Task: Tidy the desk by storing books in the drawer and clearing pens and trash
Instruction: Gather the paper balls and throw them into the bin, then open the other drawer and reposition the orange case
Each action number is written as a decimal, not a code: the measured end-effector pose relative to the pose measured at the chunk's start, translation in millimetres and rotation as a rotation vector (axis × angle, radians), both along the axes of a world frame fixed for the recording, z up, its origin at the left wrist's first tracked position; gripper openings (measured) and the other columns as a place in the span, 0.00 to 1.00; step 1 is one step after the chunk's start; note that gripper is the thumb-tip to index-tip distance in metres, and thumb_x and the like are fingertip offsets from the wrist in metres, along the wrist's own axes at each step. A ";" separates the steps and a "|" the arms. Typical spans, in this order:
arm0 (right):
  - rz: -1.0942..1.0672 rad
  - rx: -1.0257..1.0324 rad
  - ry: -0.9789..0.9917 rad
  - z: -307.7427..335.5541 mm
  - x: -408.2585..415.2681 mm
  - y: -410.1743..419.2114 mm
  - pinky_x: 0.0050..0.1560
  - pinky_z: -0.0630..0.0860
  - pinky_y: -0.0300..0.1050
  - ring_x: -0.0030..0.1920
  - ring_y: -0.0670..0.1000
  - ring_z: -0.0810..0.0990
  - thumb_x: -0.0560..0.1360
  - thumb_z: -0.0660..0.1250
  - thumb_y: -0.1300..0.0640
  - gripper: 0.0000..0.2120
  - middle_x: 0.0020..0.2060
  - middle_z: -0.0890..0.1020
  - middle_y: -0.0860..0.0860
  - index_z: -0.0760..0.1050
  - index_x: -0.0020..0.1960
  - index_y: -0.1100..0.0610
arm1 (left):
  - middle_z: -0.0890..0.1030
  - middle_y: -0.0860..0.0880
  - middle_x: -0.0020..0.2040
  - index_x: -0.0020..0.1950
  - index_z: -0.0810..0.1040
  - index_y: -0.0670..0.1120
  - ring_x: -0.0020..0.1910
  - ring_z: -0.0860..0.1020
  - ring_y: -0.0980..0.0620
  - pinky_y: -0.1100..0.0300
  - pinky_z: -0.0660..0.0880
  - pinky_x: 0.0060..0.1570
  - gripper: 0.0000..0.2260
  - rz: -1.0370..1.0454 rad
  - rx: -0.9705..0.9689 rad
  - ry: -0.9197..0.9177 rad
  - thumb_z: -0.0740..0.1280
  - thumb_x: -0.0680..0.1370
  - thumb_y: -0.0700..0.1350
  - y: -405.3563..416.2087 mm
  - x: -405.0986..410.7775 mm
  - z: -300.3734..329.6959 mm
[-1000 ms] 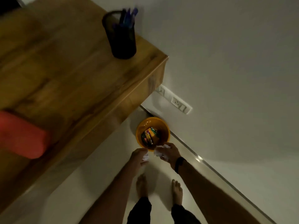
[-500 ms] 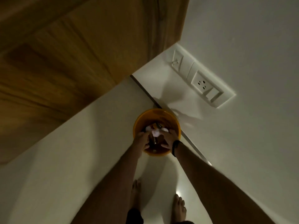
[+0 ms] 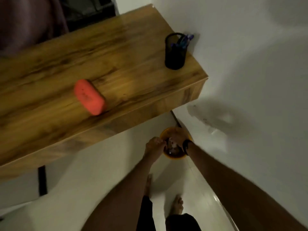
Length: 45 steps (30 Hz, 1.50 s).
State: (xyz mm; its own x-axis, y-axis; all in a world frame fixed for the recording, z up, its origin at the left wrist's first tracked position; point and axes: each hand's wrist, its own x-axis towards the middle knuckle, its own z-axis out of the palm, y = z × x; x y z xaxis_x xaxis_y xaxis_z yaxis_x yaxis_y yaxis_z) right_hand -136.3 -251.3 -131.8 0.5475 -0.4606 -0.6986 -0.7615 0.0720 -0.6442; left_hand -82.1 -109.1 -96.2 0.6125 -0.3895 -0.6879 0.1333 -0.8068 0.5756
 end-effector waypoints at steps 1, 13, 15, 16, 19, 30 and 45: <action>-0.003 -0.006 -0.026 35.2 4.4 10.1 0.52 0.79 0.50 0.46 0.52 0.81 0.73 0.68 0.52 0.09 0.47 0.82 0.51 0.78 0.51 0.53 | 0.83 0.49 0.49 0.49 0.78 0.52 0.50 0.81 0.49 0.54 0.78 0.52 0.08 0.029 -0.038 -0.026 0.67 0.73 0.53 12.7 -0.3 17.9; 0.203 -0.348 -0.419 211.1 121.7 159.4 0.53 0.77 0.51 0.51 0.52 0.79 0.70 0.73 0.49 0.21 0.54 0.79 0.52 0.73 0.60 0.53 | 0.81 0.48 0.39 0.42 0.77 0.51 0.46 0.82 0.45 0.56 0.77 0.46 0.04 0.329 -0.119 -0.298 0.71 0.71 0.48 201.4 78.9 129.3; 0.244 -0.474 -0.357 223.1 144.1 169.3 0.54 0.76 0.53 0.55 0.56 0.77 0.68 0.74 0.48 0.28 0.59 0.74 0.55 0.69 0.64 0.54 | 0.83 0.47 0.45 0.44 0.79 0.51 0.49 0.82 0.44 0.52 0.79 0.51 0.10 0.378 -0.148 -0.265 0.69 0.67 0.54 231.8 103.0 124.8; 0.294 -0.532 -0.291 228.6 154.2 173.3 0.55 0.75 0.53 0.58 0.58 0.75 0.68 0.74 0.47 0.32 0.62 0.71 0.56 0.66 0.67 0.55 | 0.83 0.48 0.49 0.48 0.79 0.51 0.51 0.81 0.45 0.52 0.78 0.54 0.13 0.384 -0.150 -0.239 0.68 0.68 0.56 245.0 113.5 124.3; 0.433 -0.580 -0.130 226.8 181.7 183.4 0.61 0.73 0.57 0.65 0.63 0.71 0.69 0.73 0.46 0.45 0.69 0.63 0.58 0.51 0.76 0.53 | 0.82 0.45 0.52 0.52 0.81 0.45 0.54 0.79 0.45 0.53 0.75 0.57 0.12 0.387 -0.183 -0.245 0.69 0.72 0.50 278.9 129.5 145.3; 0.721 -0.820 -0.061 180.5 240.1 281.1 0.63 0.70 0.57 0.68 0.61 0.67 0.81 0.54 0.53 0.30 0.73 0.64 0.56 0.44 0.79 0.45 | 0.84 0.43 0.46 0.49 0.78 0.47 0.47 0.83 0.44 0.52 0.79 0.49 0.11 0.637 -0.137 -0.111 0.73 0.72 0.50 410.4 179.7 120.5; 1.003 -0.697 -0.337 169.9 327.0 432.8 0.67 0.68 0.54 0.70 0.59 0.65 0.73 0.63 0.60 0.37 0.73 0.63 0.55 0.51 0.77 0.45 | 0.83 0.45 0.39 0.49 0.79 0.48 0.42 0.81 0.47 0.53 0.77 0.47 0.11 0.818 -0.062 -0.118 0.74 0.71 0.51 507.3 205.6 127.5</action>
State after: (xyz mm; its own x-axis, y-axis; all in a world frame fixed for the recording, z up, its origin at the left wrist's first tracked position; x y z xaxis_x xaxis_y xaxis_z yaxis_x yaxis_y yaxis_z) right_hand 190.8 181.5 38.1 0.9710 0.0456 -0.2345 -0.0761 -0.8714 -0.4847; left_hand 123.5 398.1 31.4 0.7855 0.1758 -0.5934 0.6007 -0.4475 0.6625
